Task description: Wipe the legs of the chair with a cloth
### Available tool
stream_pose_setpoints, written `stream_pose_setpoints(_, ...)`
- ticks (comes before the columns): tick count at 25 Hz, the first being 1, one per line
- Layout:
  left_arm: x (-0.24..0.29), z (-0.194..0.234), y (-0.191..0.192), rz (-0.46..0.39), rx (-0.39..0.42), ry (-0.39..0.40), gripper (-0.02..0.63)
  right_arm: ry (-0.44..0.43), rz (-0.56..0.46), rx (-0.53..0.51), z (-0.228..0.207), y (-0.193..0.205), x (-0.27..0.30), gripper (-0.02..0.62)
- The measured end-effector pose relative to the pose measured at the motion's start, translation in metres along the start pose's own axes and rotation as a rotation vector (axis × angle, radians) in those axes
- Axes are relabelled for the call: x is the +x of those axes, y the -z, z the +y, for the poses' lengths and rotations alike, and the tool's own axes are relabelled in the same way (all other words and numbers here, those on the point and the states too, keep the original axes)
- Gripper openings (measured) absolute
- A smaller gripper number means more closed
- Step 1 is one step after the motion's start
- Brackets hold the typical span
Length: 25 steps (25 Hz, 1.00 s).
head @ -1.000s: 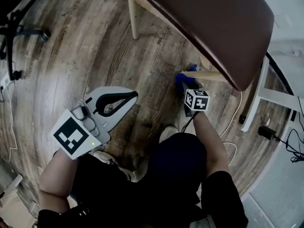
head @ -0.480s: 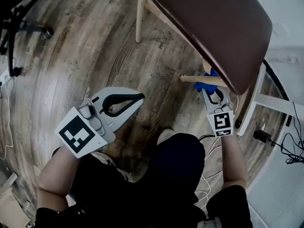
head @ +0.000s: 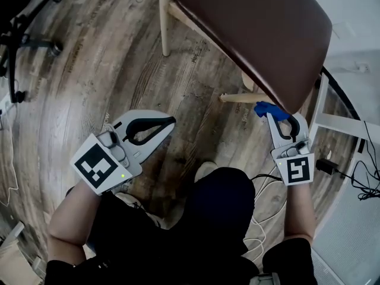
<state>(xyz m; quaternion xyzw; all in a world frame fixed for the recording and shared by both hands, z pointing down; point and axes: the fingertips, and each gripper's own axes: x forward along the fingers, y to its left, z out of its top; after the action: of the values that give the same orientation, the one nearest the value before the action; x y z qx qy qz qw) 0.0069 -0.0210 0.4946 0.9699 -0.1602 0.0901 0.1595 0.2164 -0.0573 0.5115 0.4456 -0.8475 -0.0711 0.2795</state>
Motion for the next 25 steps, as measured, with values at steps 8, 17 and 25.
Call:
stream_pose_setpoints(8,-0.002,-0.003,-0.003,-0.003,0.011,-0.005,0.008,0.009,-0.022,-0.006,-0.001,0.000,-0.001,0.106)
stream_pose_setpoints(17,-0.006,-0.013,-0.008,-0.008,0.018,0.002,0.008,0.047,-0.076,0.361,0.017,0.004,-0.014,0.104)
stream_pose_setpoints(25,-0.021,-0.019,-0.007,-0.023,-0.013,0.005,0.008,0.172,-0.172,0.890,0.021,-0.031,-0.004,0.103)
